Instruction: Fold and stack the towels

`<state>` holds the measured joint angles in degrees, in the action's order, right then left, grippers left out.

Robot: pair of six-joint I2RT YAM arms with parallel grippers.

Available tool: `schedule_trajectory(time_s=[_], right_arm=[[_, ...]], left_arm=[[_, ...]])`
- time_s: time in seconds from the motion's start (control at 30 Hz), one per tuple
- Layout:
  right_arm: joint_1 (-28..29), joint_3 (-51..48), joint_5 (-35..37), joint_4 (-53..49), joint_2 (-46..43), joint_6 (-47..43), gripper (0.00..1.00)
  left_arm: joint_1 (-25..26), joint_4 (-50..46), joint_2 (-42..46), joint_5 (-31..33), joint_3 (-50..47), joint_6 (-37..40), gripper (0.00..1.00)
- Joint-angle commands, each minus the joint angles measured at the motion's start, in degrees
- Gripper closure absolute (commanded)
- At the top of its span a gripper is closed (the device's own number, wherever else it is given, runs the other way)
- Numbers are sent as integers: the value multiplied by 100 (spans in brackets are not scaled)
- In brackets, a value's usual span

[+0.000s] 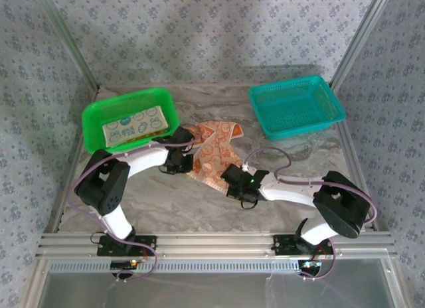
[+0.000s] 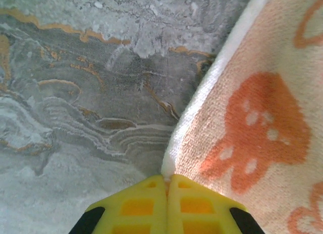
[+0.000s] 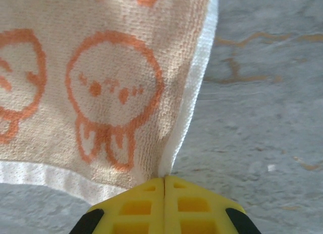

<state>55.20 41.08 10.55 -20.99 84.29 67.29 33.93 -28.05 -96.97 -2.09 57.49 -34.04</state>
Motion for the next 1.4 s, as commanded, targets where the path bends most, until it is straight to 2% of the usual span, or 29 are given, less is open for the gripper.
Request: schedule_trajectory(time_s=[0.0,0.13,0.27,0.37,0.5,0.7,0.87,0.97,1.17,1.27,1.37], right_arm=[[72,50,244,-159,-424,-10,100],[5,136,505,-679,-954,-261,100],[-170,267,667,-689,-1680,-817,100],[-308,636,845,-690,-2193,-1504,100],[-623,1363,869,-543,-2457,-2453,100],[-1509,2839,120,-37,-1864,-3689,100],[-2203,4235,-440,330,-903,-4381,100],[-2542,4908,-685,546,-385,-4546,100],[-2773,5952,-932,668,53,-4864,100],[-2770,6118,-1005,631,-72,-4932,100],[-2743,6016,-1050,592,-423,-4936,100]], left_arm=[[43,-252,438,-71,11,-189,100],[54,-481,762,-66,140,-325,100],[52,-812,1320,66,463,-525,100],[52,-1044,1707,244,934,-626,100],[53,-1435,2037,569,1739,-704,100],[43,-1437,1873,1089,3233,-426,100],[-138,-1518,1168,1317,4676,80,100],[-295,-1637,702,1246,5558,285,100],[-284,-2521,-145,1270,7856,573,100],[-100,-2737,-199,1416,8382,642,100],[203,-2805,-8,1756,8419,715,100]])
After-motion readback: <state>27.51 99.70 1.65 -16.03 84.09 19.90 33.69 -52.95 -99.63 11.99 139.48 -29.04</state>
